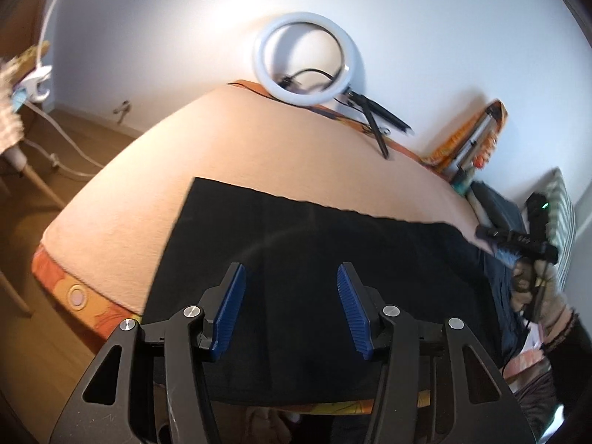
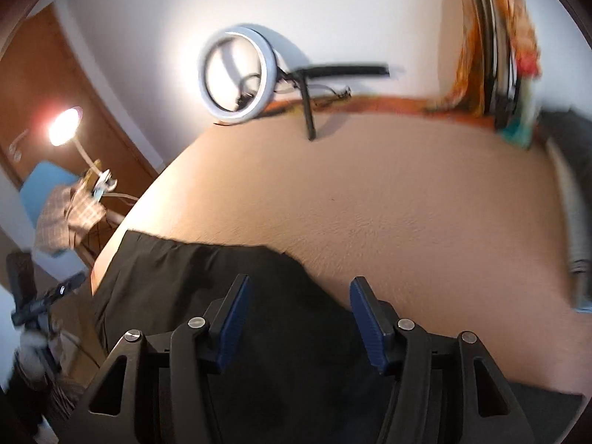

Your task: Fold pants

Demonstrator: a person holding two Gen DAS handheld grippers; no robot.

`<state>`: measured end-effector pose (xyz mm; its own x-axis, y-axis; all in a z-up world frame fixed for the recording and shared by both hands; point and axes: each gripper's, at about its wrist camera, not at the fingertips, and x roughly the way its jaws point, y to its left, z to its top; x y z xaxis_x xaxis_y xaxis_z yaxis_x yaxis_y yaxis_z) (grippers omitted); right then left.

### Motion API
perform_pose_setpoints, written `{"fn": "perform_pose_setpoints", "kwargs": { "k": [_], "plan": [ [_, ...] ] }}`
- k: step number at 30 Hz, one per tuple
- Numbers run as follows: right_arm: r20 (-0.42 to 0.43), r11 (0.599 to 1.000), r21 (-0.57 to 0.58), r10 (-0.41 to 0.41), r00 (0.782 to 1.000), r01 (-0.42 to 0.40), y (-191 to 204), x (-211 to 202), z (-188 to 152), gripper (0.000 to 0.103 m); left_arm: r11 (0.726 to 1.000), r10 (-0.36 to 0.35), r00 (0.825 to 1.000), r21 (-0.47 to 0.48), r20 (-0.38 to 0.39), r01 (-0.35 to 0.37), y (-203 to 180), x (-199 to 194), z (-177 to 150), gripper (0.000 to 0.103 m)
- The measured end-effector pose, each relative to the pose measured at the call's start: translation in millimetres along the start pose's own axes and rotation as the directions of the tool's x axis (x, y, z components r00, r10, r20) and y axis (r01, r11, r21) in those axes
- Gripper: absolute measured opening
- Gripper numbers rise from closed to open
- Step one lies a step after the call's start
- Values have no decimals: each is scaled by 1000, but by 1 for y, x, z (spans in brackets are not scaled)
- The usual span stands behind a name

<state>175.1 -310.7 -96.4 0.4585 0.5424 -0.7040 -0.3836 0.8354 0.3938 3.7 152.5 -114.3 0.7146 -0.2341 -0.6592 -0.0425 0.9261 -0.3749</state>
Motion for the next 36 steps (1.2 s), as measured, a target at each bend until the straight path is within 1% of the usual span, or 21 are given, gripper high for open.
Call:
{"fn": "perform_pose_setpoints", "kwargs": {
  "k": [2, 4, 6, 7, 8, 9, 11, 12, 15, 18, 19, 21, 22, 23, 24, 25, 26, 29, 33, 36],
  "plan": [
    [-31, 999, 35, 41, 999, -39, -8, 12, 3, 60, 999, -1, 1000, -49, 6, 1, 11, -4, 3, 54],
    [-59, 997, 46, 59, 997, -56, -11, 23, 5, 60, 993, -8, 1000, -117, 19, 10, 26, -11, 6, 55],
    [-82, 996, 47, 82, 993, -78, -8, 33, 3, 59, 988, 3, 999, -157, 33, 2, 38, -17, 6, 55],
    [-88, 995, 42, 89, 992, -85, -8, 34, 3, 53, 985, 10, 999, -174, 39, -3, 43, -20, 5, 55],
    [-97, 995, 29, 96, 991, -94, -4, 38, 2, 40, 980, 22, 999, -199, 47, -13, 51, -25, 3, 55],
    [-108, 996, 7, 92, 990, -92, 1, 41, 2, 35, 975, 33, 998, -223, 50, -21, 59, -28, 1, 55],
    [-106, 997, -56, 45, 993, -52, 13, 43, 0, 18, 959, 44, 998, -283, 50, -28, 75, -34, -7, 55],
    [-103, 996, -76, 31, 994, -39, 18, 43, 1, 14, 951, 44, 998, -307, 45, -28, 81, -35, -11, 55],
    [-72, 987, -153, -53, 996, 42, 30, 39, 2, 10, 933, 39, 999, -358, 20, -29, 95, -35, -25, 55],
    [-81, 974, -201, -122, 989, 104, 38, 46, -3, 10, 924, 35, 999, -382, 6, -30, 100, -36, -36, 55],
    [-83, 972, -205, -133, 988, 114, 39, 47, -4, 10, 919, 29, 1000, -394, 2, -26, 101, -35, -40, 55],
    [-76, 976, -184, -131, 988, 115, 39, 44, -2, 15, 907, 6, 1000, -421, -9, -9, 104, -32, -47, 55],
    [-71, 979, -169, -127, 989, 113, 39, 41, -1, 20, 906, 1, 1000, -424, -16, -8, 104, -30, -49, 55],
    [-58, 981, -152, -128, 990, 118, 39, 37, 0, 31, 904, -6, 1000, -427, -26, -5, 104, -27, -52, 55],
    [-35, 981, -143, -135, 990, 129, 42, 29, 1, 37, 902, -15, 999, -432, -31, 0, 104, -26, -54, 55],
    [-19, 980, -147, -142, 990, 137, 46, 26, 1, 39, 898, -28, 999, -440, -34, 11, 104, -25, -57, 55],
    [-6, 976, -164, -144, 990, 141, 52, 20, 1, 39, 890, -49, 998, -455, -36, 27, 104, -23, -60, 55],
    [27, 965, -213, -154, 988, 156, 70, 6, -5, 41, 881, -70, 997, -471, -45, 40, 105, -18, -65, 55],
    [56, 967, -215, -129, 990, 138, 80, -6, -13, 41, 866, -112, 993, -494, -37, 79, 105, -14, -66, 55],
    [71, 972, -200, -112, 991, 124, 85, -13, -17, 41, 864, -118, 993, -495, -30, 88, 105, -13, -64, 54]
  ]
}}
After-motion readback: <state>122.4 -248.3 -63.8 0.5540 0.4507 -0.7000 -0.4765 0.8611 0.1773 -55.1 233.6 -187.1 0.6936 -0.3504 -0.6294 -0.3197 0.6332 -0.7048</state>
